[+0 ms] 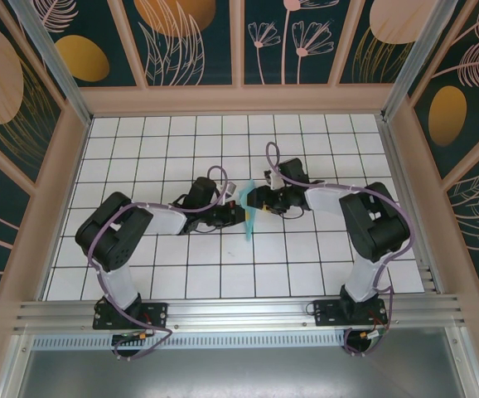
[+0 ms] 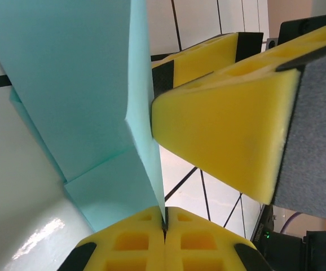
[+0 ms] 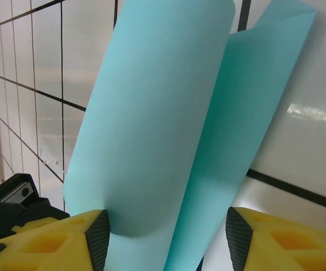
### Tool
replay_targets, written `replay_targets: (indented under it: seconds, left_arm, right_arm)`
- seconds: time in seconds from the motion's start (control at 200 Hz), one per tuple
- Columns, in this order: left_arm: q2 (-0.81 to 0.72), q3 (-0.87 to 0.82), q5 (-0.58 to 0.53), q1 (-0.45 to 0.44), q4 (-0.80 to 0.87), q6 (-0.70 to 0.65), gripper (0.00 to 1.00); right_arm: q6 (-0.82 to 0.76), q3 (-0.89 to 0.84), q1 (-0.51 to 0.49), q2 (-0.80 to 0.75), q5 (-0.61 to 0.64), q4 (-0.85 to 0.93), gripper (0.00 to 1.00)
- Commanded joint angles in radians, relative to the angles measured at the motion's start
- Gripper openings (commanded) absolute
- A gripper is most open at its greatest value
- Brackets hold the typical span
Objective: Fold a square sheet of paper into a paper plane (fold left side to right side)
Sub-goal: Fold the wing for the fifth time at the center of the table.
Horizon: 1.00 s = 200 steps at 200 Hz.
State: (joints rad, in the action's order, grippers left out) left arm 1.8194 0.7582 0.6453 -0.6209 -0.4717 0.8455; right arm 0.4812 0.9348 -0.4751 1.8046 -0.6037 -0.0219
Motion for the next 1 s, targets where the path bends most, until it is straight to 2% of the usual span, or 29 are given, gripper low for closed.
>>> replay_targets:
  seconds: [0.0,0.275,0.49,0.796,0.886,0.996]
  left_arm:
    - [0.033,-0.014,0.031,0.008,-0.064,0.025,0.00]
    - [0.066,-0.022,0.032,0.012,-0.096,0.038,0.02]
    - [0.045,-0.026,0.021,0.015,-0.080,0.030,0.22]
    - [-0.047,-0.026,-0.004,0.056,0.010,-0.012,0.41]
    - [-0.057,-0.018,-0.004,0.080,0.028,-0.024,0.45]
    - [-0.026,0.015,0.017,0.090,0.046,-0.039,0.45]
  right_arm:
    - [0.009,0.035,-0.008,0.031,0.031,0.020,0.56]
    - [0.017,0.043,-0.015,0.063,0.070,0.054,0.53]
    - [0.017,0.049,-0.016,0.079,0.082,0.073,0.52]
    - [0.017,0.050,-0.018,0.086,0.079,0.071,0.52]
    - [0.016,0.049,-0.017,0.086,0.080,0.071,0.52]
    - [0.016,0.050,-0.018,0.089,0.079,0.073,0.52]
